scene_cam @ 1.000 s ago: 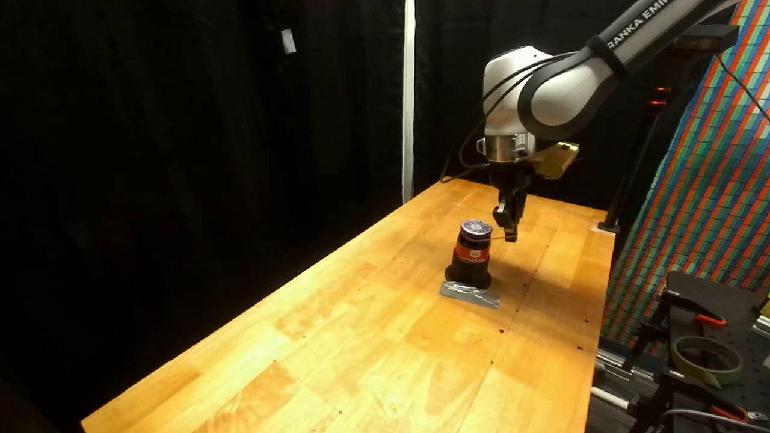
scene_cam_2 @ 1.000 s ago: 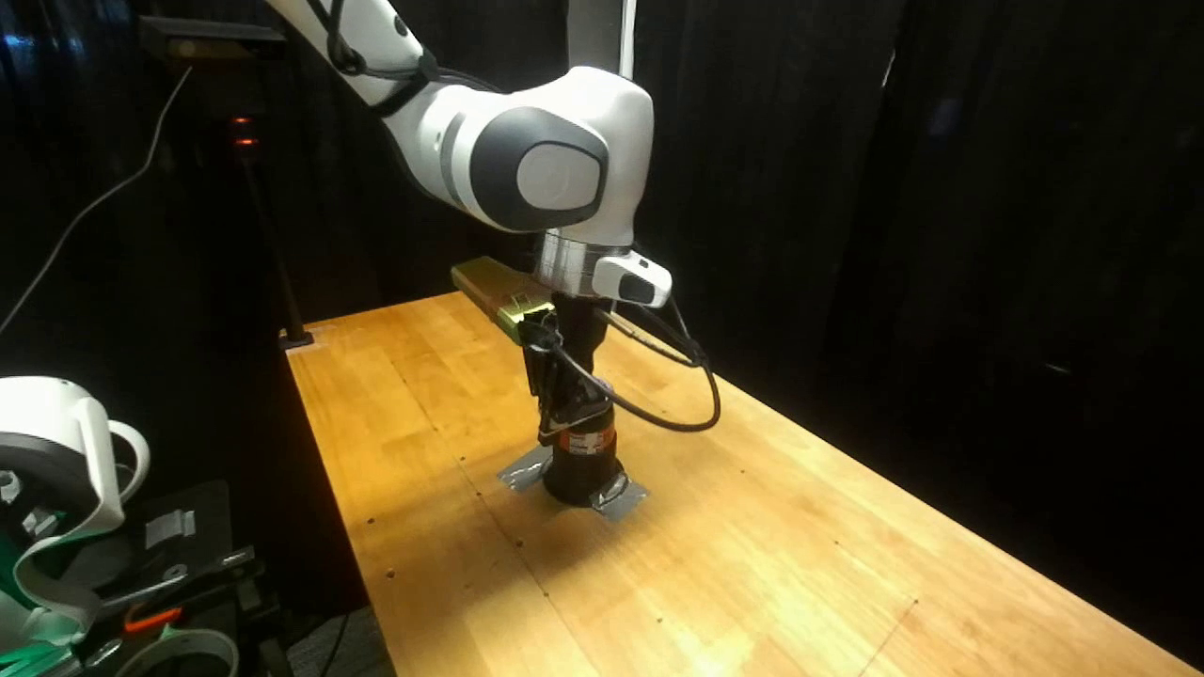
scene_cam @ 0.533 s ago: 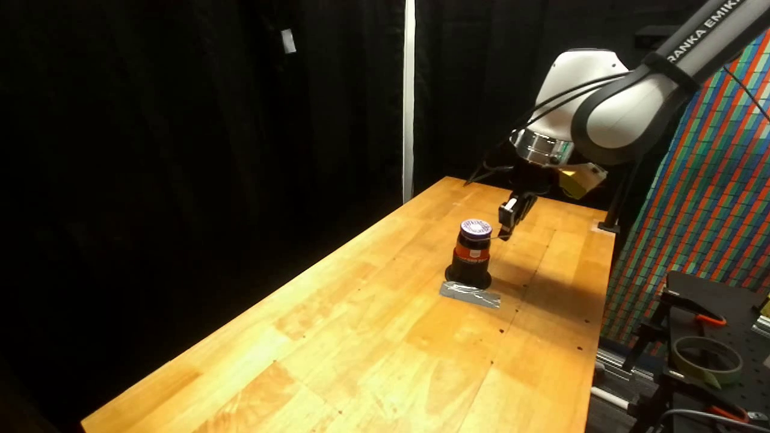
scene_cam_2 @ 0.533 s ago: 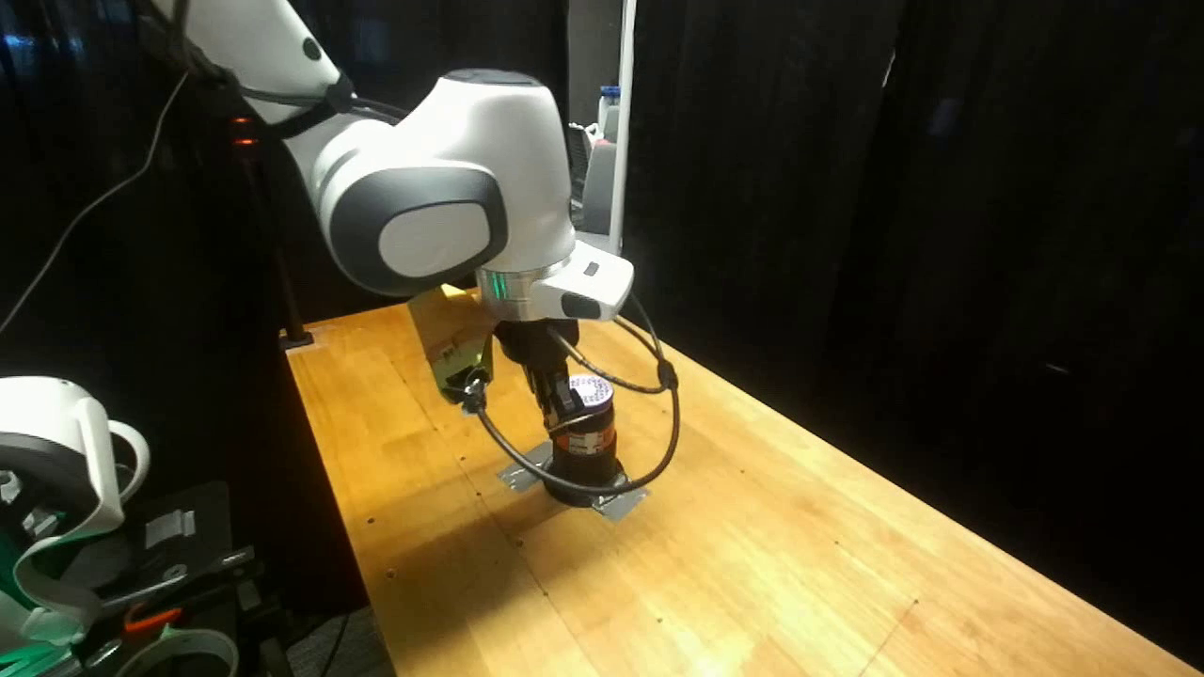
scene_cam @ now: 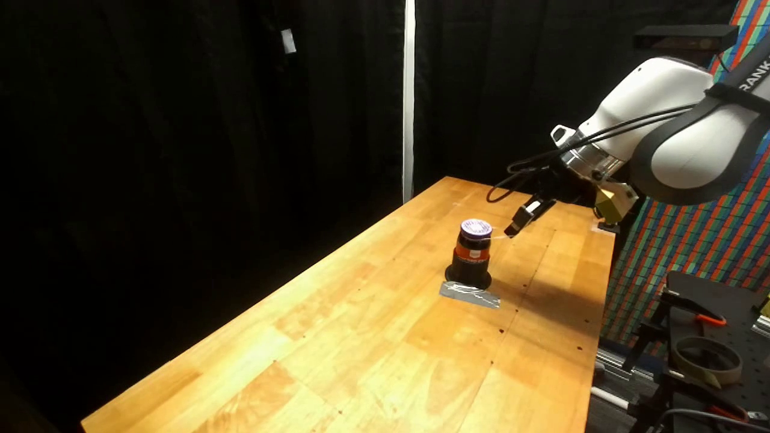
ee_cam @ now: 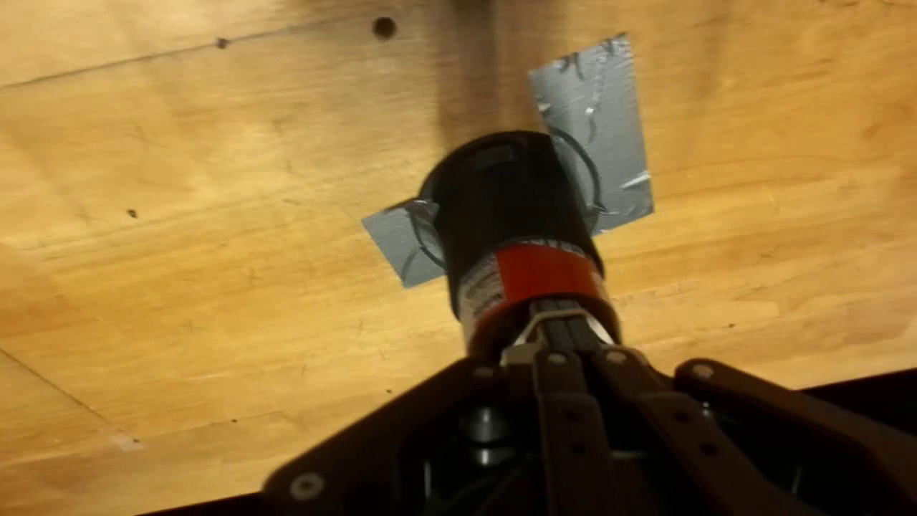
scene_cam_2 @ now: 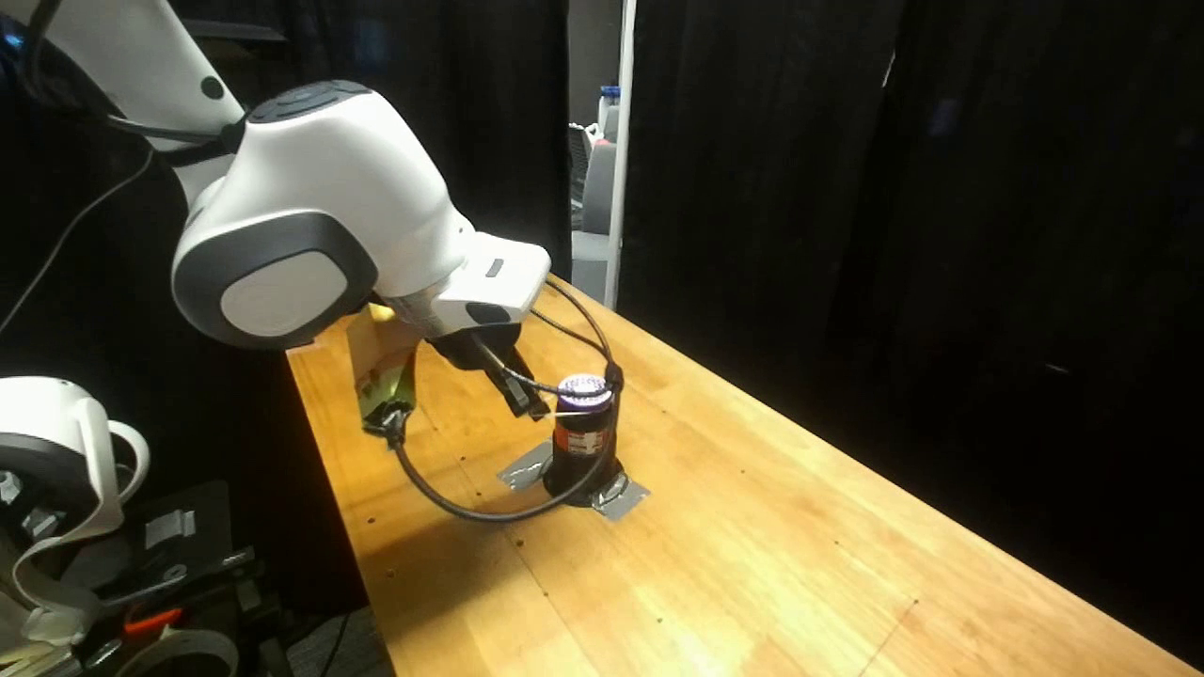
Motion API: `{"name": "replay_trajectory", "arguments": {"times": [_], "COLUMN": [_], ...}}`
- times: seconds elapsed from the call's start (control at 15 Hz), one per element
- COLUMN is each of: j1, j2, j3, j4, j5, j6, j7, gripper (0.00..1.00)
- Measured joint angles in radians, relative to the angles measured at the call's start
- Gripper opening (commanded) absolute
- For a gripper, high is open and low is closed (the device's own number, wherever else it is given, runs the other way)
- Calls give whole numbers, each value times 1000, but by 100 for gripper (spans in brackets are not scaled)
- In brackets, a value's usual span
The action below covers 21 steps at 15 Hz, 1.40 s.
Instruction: Put the rubber band on the jar.
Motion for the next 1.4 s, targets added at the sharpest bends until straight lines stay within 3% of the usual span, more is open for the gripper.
{"name": "replay_trajectory", "arguments": {"times": [0.13, 0.33, 0.6, 1.0, 1.4], "j1": [28, 25, -77, -227, -267], "j2": [-6, 28, 129, 215, 274], "j3": [48, 88, 53, -16, -53], "j4": [-7, -14, -18, -18, -20], "j5": [-10, -168, -421, -701, -726], "j6": [74, 240, 400, 486, 685], "j7": [75, 239, 323, 375, 372], "gripper": [0, 0, 0, 0, 0]}}
